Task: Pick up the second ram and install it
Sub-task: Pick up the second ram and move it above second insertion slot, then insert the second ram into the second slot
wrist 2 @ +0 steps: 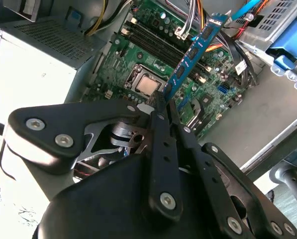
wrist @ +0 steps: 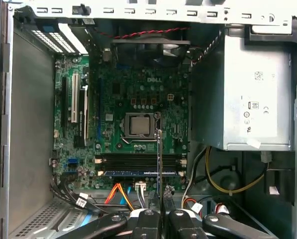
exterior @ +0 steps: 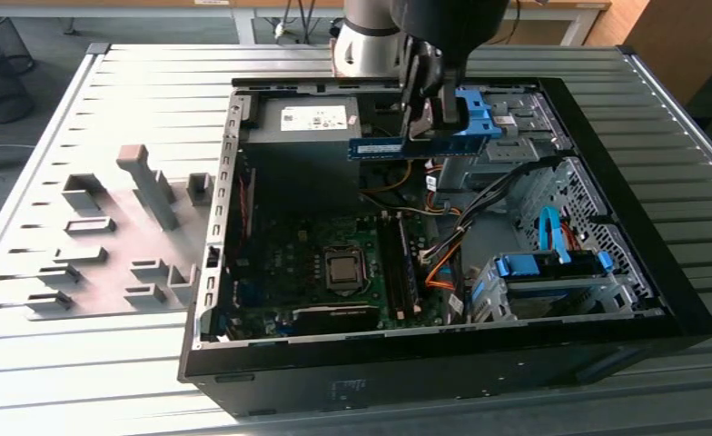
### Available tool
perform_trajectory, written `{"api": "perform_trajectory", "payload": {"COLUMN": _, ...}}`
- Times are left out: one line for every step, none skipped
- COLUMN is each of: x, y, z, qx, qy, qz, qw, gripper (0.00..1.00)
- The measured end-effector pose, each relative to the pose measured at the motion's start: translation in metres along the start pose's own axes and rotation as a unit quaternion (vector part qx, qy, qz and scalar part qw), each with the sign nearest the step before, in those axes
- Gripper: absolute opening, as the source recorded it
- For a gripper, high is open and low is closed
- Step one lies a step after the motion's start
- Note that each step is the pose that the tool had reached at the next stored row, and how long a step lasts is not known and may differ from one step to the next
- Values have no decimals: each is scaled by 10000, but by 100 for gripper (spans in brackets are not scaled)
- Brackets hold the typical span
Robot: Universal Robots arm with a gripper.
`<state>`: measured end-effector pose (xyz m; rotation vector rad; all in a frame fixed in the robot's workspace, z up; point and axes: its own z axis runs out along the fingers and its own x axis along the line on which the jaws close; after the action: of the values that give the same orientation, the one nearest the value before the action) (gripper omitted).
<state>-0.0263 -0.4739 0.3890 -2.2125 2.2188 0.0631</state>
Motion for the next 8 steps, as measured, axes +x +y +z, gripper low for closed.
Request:
{"api": "perform_trajectory", "payload": {"x": 0, "y": -1, "z": 0, "qx": 0, "qy": 0, "qz": 0, "qw": 10000, "gripper": 14}}
{"api": "perform_trajectory", "payload": {"x": 0, "y": -2, "z": 0, "qx": 0, "qy": 0, "qz": 0, "qw": 10000, "gripper": 14}}
{"api": "perform_trajectory", "payload": {"x": 0, "y": -3, "z": 0, "qx": 0, "qy": 0, "qz": 0, "qw": 10000, "gripper": 14}}
{"api": "perform_trajectory", "payload": {"x": 0, "y": -3, "z": 0, "qx": 0, "qy": 0, "qz": 0, "qw": 10000, "gripper": 14}}
{"api": "perform_trajectory", "payload": {"x": 0, "y": -4, "z": 0, "qx": 0, "qy": 0, "qz": 0, "qw": 10000, "gripper": 14}}
{"api": "perform_trajectory", "payload": {"x": 0, "y": -5, "z": 0, "qx": 0, "qy": 0, "qz": 0, "qw": 10000, "gripper": 14}}
{"api": "perform_trajectory", "payload": {"x": 0, "y": -6, "z": 0, "qx": 0, "qy": 0, "qz": 0, "qw": 10000, "gripper": 14}}
{"api": "perform_trajectory", "payload": {"x": 0, "y": -7, "z": 0, "qx": 0, "qy": 0, "qz": 0, "qw": 10000, "gripper": 14}}
